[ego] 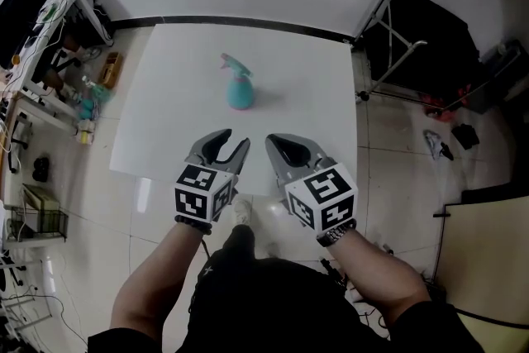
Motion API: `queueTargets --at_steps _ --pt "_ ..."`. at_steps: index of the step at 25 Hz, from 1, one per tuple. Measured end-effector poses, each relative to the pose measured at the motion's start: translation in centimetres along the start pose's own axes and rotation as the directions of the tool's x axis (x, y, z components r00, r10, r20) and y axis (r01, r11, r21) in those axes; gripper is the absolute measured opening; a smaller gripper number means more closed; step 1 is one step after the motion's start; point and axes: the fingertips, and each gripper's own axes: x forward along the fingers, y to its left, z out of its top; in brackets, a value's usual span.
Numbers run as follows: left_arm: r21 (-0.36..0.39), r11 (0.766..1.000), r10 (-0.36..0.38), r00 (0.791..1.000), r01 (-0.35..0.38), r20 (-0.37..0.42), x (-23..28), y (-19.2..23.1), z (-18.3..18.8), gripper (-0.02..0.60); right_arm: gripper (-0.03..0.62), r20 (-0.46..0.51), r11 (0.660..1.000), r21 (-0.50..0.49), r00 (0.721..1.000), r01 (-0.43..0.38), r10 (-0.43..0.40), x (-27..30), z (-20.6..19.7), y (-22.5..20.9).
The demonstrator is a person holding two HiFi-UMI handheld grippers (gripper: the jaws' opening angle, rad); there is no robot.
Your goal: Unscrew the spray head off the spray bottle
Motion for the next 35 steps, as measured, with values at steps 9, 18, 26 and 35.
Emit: queueTargets --at_steps 9,18,26,35 --pt "0.012 1.0 -0.009 0.998 0.009 -0.055 3.5 3.3 -0.4 0.275 -0.009 -0.028 0.999 0.018 0.999 0.031 -0.031 3.3 0.7 -2.0" --pt "0.067 0.998 0.015 0.996 -0.009 -0.088 7.6 7.0 -1.3 0.345 -0.009 -0.076 0.997 0.034 0.995 0.068 -0.066 5.7 0.2 -4.1" --pt "0.117 0.993 0.029 0.992 -0.014 -0.125 11.1 9.1 -2.4 0.427 -0.009 -0.113 0.993 0.062 0.99 0.097 -0.09 7.2 -0.9 -5.6" --pt "0.149 0.989 0.016 0.981 0.013 -0.191 14.7 10.4 -4.5 0.456 -0.009 -0.142 0.988 0.087 0.983 0.13 -0.117 8.2 -1.9 -7.2"
